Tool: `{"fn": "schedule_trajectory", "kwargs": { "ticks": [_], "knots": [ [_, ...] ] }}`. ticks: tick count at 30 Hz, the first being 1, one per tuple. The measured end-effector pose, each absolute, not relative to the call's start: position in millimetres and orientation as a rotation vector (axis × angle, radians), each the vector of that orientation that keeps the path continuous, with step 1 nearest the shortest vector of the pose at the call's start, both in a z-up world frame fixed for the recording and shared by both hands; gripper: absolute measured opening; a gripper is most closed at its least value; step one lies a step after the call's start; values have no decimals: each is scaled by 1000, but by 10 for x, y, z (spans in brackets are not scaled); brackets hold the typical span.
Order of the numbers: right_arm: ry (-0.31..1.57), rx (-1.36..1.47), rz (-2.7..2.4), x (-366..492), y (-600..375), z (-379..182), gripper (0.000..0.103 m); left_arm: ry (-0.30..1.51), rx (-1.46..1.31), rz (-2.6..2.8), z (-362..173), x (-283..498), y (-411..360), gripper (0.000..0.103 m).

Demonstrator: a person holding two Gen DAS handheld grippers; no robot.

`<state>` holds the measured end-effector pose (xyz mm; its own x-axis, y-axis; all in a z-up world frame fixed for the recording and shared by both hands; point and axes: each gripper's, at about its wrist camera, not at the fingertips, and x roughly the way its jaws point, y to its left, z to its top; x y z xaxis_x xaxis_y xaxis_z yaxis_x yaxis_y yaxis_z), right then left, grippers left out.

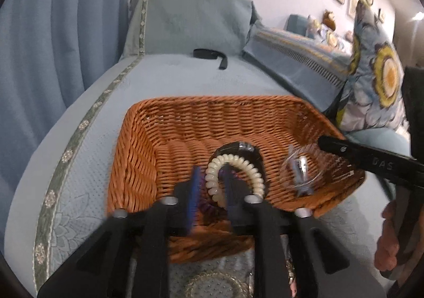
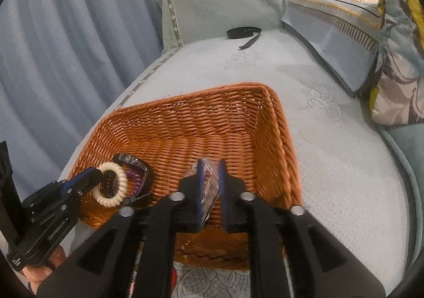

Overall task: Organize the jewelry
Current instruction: 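Drop the cream hair tie and bead bracelet into the basket, opening both tools, then grasp the clear bead bracelet with the left tool while the right tool grasps the red string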

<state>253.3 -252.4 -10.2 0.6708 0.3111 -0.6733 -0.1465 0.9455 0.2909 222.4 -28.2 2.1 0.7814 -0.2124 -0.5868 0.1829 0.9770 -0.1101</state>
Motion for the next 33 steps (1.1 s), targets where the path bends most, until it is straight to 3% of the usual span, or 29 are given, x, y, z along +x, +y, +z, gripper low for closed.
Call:
{"fn": "schedule_trajectory", "kwargs": {
  "ticks": [1,2,16,23,33],
  "knots": [
    [782,219,258,2500,-2531,-69,38,623,-53,-210,56,2184,-270,44],
    [760,213,259,2439,-2534,-24,46,606,-60,-212,99,2134,-260,44],
    [696,185,342,1398,-2372,310,46,447,-131,-258,652,846,34,44],
    [755,157,335,1108,-2239,-3,46,481,-182,-265,389,516,137,44],
    [867,192,300,1213,-2234,-387,39,587,-223,-236,-109,720,295,44]
  ]
}}
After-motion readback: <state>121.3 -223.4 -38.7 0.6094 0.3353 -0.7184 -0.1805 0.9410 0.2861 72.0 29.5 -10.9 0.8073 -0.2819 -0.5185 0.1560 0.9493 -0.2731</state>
